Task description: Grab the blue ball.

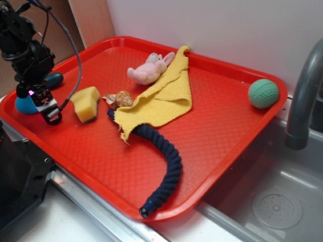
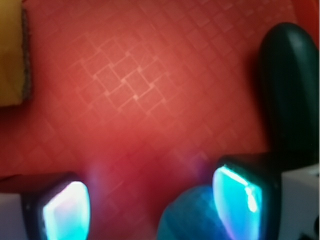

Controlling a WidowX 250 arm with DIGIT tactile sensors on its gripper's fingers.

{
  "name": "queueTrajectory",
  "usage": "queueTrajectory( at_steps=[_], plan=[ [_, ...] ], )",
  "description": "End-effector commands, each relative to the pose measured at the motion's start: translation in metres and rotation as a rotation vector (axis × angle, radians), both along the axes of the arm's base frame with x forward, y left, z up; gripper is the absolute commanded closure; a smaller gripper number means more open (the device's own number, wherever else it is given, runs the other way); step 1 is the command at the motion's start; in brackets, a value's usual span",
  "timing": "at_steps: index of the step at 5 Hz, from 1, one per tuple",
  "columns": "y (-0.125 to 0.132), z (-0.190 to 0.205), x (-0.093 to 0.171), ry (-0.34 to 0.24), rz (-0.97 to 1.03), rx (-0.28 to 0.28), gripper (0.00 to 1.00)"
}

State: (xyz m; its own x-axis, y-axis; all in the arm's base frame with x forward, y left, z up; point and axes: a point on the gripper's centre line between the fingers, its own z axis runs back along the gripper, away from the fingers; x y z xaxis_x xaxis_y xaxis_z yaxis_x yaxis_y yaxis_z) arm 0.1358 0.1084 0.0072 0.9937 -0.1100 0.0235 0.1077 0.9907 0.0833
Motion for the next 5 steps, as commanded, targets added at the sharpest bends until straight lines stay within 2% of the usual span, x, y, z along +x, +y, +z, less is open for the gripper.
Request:
queueTrajectory(
  at_steps=[1, 2, 3, 4, 5],
  plan=[
    [-0.013, 0.034, 0.002, 0.000, 0.011, 0.012, 0.00],
    [-0.020, 0.084, -0.010, -0.112, 0.024, 0.044, 0.00],
    [-0.021, 0.124, -0.018, -0.091, 0.056, 0.081, 0.00],
    [-0.001, 0.097, -0.035, -0.012, 0.108, 0.081, 0.00],
    [0.014, 0.065, -0.036, 0.007, 0.131, 0.044, 0.00]
  ],
)
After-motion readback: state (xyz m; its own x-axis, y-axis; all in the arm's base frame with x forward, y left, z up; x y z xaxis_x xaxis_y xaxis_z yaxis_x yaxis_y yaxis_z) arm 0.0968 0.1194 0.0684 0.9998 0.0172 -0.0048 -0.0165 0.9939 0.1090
